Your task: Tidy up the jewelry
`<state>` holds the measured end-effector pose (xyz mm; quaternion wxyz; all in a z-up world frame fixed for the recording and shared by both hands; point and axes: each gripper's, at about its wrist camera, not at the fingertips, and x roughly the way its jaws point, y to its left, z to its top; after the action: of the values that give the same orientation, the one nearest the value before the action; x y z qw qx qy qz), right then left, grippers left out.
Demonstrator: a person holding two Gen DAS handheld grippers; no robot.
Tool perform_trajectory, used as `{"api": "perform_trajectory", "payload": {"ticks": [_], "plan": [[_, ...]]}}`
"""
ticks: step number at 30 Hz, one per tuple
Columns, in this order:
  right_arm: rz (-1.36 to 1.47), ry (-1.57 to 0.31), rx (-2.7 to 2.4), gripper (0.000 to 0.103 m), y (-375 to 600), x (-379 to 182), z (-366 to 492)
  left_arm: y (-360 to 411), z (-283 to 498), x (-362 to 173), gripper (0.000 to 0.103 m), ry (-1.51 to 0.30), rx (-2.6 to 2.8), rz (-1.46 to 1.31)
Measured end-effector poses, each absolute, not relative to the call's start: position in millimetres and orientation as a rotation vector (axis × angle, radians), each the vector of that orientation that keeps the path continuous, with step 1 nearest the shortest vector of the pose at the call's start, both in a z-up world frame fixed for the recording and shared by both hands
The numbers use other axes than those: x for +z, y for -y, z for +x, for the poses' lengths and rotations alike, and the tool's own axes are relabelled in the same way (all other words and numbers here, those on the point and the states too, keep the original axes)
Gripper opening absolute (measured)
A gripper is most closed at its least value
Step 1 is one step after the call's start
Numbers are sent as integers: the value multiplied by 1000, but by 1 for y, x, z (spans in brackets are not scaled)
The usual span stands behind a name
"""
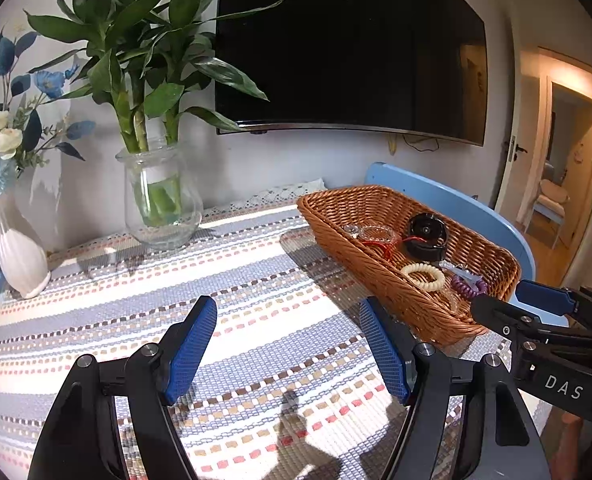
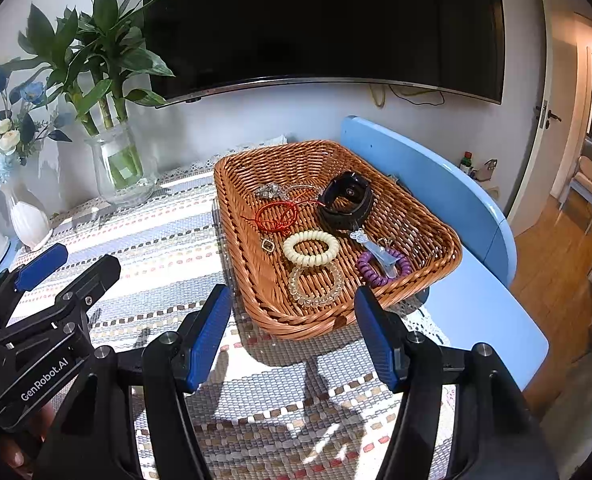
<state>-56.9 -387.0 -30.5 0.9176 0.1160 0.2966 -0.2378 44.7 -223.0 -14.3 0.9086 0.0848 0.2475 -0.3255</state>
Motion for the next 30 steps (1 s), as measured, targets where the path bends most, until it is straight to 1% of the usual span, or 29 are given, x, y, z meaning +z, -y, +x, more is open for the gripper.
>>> {"api": "perform_trajectory", "payload": {"ticks": [15, 30], "plan": [[244, -611, -483, 66, 387, -30, -56, 216, 51, -13, 75, -521, -649, 130], [245, -616, -474, 66, 387, -33, -52, 221, 50, -15, 75, -522, -646, 157]]}}
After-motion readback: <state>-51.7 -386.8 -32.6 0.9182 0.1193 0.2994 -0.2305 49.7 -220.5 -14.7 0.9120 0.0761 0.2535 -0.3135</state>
